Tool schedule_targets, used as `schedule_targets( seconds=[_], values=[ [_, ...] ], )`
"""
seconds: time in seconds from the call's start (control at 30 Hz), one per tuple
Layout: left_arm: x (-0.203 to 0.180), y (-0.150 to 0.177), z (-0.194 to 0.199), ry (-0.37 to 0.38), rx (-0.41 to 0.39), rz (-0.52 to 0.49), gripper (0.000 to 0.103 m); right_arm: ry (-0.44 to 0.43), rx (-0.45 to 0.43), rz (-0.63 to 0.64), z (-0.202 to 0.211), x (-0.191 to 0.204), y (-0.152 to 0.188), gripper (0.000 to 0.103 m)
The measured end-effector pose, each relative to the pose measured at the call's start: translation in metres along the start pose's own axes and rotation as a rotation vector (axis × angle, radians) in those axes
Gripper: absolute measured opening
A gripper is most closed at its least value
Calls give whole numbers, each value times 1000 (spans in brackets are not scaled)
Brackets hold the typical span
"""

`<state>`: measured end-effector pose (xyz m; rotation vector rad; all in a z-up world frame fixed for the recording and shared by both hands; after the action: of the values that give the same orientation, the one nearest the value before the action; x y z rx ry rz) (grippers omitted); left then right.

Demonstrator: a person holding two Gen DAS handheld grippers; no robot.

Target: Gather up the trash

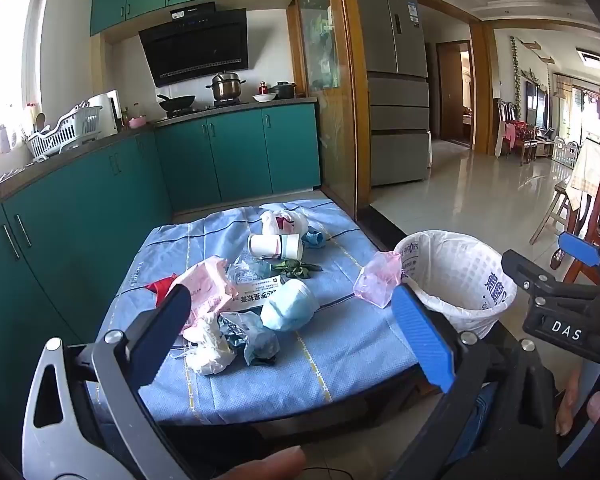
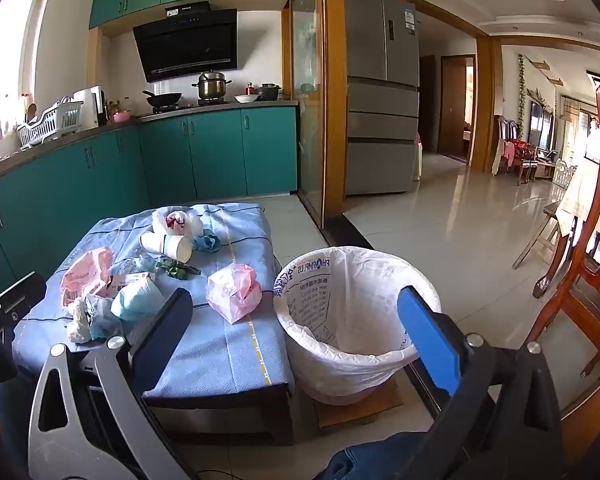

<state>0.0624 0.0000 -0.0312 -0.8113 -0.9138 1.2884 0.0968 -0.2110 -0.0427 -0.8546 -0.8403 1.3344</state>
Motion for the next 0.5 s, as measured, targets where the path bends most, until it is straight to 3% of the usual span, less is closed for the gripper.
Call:
schedule_targets(
  seconds=[0.5],
  values=[
    [-1,4,-10,-1,11,-4,100,1,-11,-5,0,0,0,100]
  ],
)
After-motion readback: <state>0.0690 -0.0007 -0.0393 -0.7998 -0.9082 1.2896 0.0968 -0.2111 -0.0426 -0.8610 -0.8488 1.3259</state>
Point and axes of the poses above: each gripper's, at about its wrist camera, not at the fingertips, and z roughly against the way its jaws point, x to its left, y to its underside, the point moved 7 cm from there along -z, roughly the way its jaws point, and after that the axes turned 1 degree about -x, right-handed, at the moved point
